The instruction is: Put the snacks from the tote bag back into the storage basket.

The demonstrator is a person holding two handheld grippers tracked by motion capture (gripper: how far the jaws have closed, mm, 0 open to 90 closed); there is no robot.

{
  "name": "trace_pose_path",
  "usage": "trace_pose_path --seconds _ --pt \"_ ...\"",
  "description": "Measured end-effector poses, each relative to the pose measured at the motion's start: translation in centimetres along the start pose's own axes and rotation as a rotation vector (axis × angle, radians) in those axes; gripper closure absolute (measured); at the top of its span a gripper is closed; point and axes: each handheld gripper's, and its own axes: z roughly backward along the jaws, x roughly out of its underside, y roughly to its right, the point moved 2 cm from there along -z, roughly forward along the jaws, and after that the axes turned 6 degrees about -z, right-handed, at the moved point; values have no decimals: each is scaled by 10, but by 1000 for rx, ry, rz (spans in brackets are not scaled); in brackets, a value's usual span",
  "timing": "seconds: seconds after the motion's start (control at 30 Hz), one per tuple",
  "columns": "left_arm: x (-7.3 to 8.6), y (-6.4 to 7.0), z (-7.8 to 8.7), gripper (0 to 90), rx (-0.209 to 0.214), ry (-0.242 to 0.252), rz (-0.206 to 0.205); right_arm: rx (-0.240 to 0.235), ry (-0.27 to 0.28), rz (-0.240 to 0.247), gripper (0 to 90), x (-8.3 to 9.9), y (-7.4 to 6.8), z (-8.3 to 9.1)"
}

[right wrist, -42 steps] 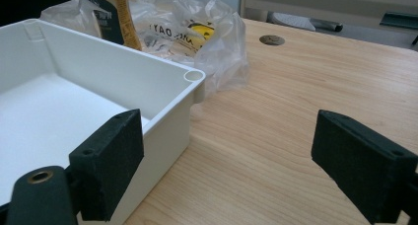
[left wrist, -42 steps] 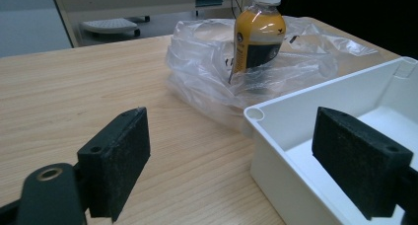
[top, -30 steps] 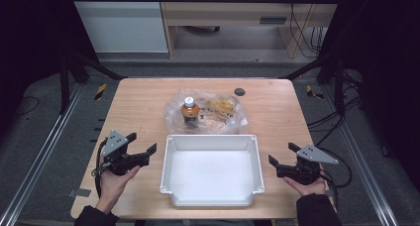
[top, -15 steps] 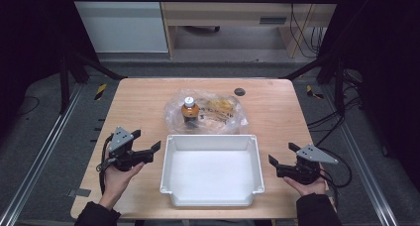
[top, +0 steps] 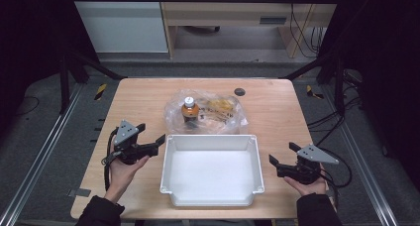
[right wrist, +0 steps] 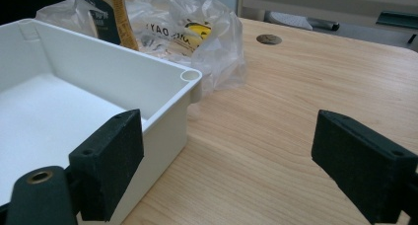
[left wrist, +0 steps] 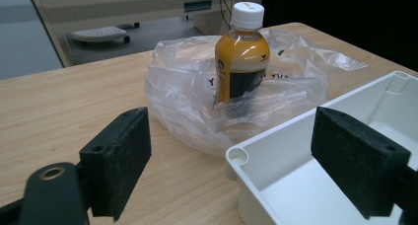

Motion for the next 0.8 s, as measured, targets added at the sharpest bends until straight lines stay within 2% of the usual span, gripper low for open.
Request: trace_pose_path --seconds 0.4,0.8 --pt "-5 3 -12 148 0 -14 -15 -5 2 -4 128 0 0 0" --pt "-17 10 -27 148 3 7 -25 -5 10 -2 125 -1 0 -1"
